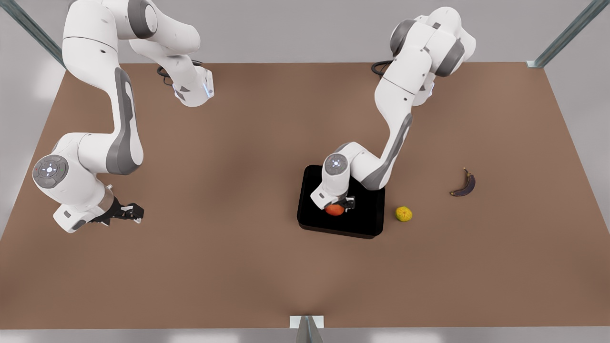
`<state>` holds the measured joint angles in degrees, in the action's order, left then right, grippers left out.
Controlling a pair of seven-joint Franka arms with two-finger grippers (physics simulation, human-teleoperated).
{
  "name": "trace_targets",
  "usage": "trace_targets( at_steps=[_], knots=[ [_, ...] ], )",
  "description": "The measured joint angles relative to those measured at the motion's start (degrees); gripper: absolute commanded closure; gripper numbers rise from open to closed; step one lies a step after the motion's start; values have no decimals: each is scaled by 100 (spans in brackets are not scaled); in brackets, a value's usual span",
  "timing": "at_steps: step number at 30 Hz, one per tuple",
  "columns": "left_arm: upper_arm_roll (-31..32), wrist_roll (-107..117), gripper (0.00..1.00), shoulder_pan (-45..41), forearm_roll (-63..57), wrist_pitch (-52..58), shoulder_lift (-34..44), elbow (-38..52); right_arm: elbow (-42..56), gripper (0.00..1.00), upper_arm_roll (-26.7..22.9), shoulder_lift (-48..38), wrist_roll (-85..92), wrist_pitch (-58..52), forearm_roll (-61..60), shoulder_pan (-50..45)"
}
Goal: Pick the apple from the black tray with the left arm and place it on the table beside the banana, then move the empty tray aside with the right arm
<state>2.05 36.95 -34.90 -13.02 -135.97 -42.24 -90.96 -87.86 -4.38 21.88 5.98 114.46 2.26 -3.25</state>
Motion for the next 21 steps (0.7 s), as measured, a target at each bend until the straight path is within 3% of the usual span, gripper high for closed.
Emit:
trace_targets(
  at_steps=[12,13,14,21],
  knots=[
    [-2,300,0,-8,-88,-327,-148,-313,-1,0,8,6,1,0,1,0],
    [-2,322,5,-8,-89,-348,-158,-315,0,0,8,7,2,0,1,0],
    [-2,352,21,-8,-98,-364,-163,-313,1,0,8,7,2,0,3,0],
    [-57,448,19,230,-114,350,745,-223,2,0,9,6,2,0,8,-6]
  ],
)
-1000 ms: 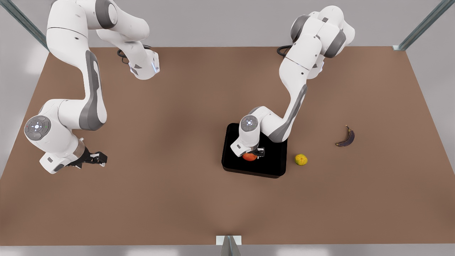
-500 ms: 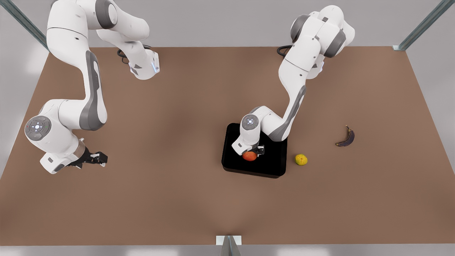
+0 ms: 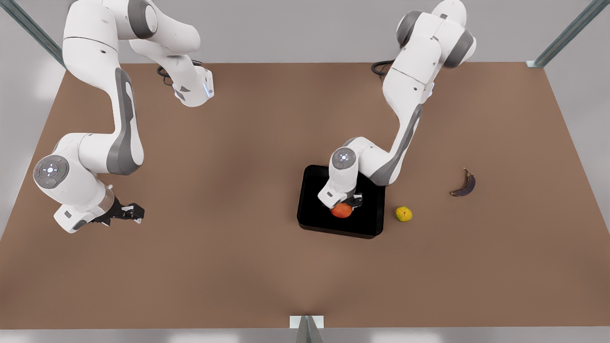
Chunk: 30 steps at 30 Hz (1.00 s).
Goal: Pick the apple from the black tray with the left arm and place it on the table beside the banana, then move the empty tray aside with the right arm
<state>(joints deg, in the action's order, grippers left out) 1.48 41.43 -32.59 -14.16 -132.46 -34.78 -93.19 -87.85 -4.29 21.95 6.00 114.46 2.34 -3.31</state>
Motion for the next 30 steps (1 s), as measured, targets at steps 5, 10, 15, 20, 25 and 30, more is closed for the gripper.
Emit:
trace_targets(
  at_steps=[5,10,15,20,25,30],
  knots=[
    [-7,-507,19,1260,147,1295,905,7,876,0,112,-26,-202,-431,13,-932],
    [-25,-1567,19,2822,186,1850,909,-214,1448,0,159,23,-1197,-1136,4,-2687],
    [-33,-2492,19,3201,243,1335,135,-315,1455,0,299,75,-2321,-1662,-278,-3389],
    [-33,-3179,0,3229,377,812,-295,-78,815,0,358,217,-3824,-1242,-856,-3734],
    [-33,-3686,0,3220,412,528,-287,-79,-1091,0,677,-364,-5224,302,-145,-3832],
    [-48,-3988,0,3429,1220,1515,1029,884,-1183,0,939,126,-6344,1403,658,-3806]
  ],
)
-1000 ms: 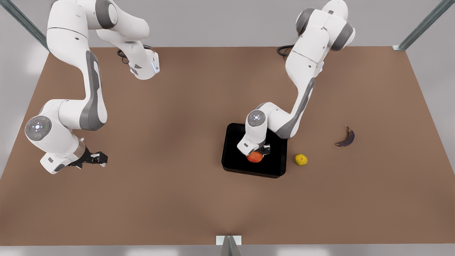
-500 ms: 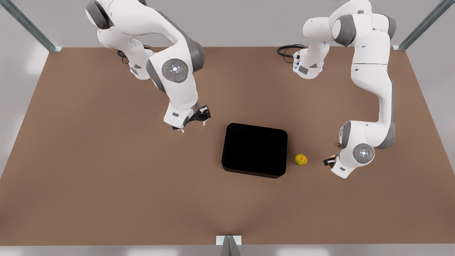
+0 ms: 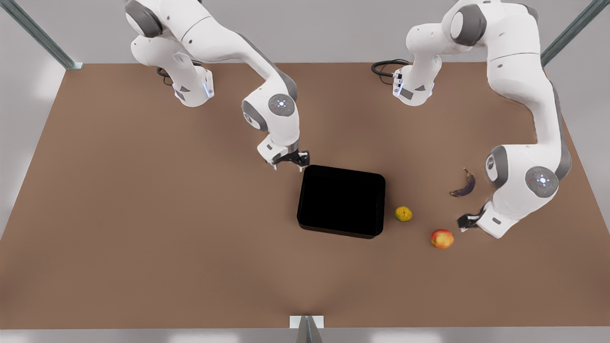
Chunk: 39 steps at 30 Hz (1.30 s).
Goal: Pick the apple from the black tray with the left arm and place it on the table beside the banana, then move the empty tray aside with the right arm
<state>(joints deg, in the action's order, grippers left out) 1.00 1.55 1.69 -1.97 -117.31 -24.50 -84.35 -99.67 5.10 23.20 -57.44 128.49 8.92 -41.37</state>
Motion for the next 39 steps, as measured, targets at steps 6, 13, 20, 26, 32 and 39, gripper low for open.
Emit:
trace_targets(
  at_steps=[6,13,20,26,32,39],
  knots=[
    [519,-107,0,146,589,1239,1261,-85,204,0,63,619,-939,782,469,29],
    [612,-160,0,229,543,1564,1343,-351,665,0,44,1428,-1583,1386,750,256],
    [622,-185,0,-2,534,1896,1410,-348,764,0,220,1740,-1985,1755,896,226],
    [602,-206,0,-19,498,2095,1388,-295,763,7,230,1981,-2221,1983,1091,267],
    [601,-221,0,-25,430,2193,1406,-287,765,47,220,2069,-2376,2075,1176,304],
    [601,-214,0,-21,426,2300,1405,-333,802,78,243,2046,-2482,2117,1189,313]
  ],
)
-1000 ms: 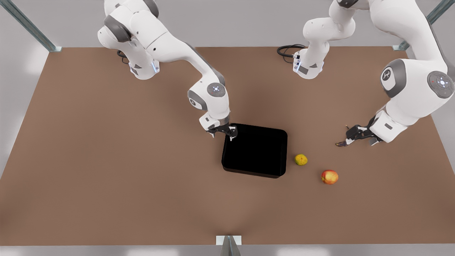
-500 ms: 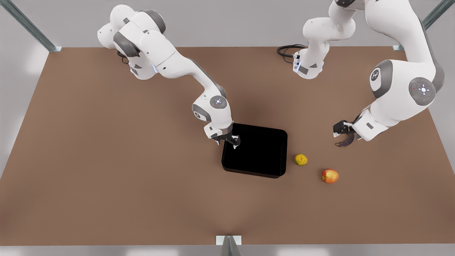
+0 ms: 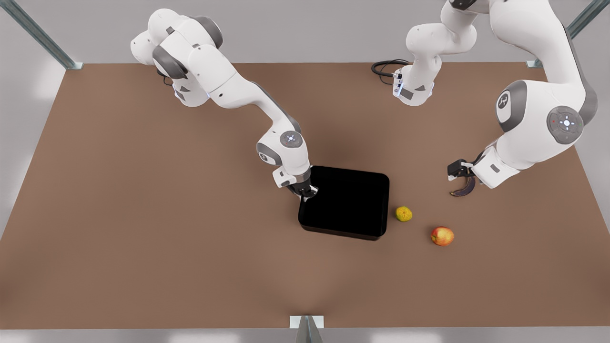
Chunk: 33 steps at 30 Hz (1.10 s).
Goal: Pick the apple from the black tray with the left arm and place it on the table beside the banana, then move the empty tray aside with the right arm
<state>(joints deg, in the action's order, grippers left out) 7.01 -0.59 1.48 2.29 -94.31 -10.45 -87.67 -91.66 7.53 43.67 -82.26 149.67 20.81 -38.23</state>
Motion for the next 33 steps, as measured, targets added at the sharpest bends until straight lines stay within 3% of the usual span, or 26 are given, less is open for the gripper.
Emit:
trace_targets(
  at_steps=[11,22,27,33],
  knots=[
    [6,41,0,-7,-2,89,-7,28,-99,79,116,-681,32,-182,-24,0],
    [20,100,0,-76,-5,117,-6,2,-110,81,58,-2002,1328,-2225,-328,338],
    [23,128,0,-67,-5,127,1,-8,-107,81,-444,-2390,2381,-2940,-804,492],
    [18,151,0,-69,-10,124,-6,-8,-100,81,-1489,-2750,3871,-3620,-1628,492]
  ],
)
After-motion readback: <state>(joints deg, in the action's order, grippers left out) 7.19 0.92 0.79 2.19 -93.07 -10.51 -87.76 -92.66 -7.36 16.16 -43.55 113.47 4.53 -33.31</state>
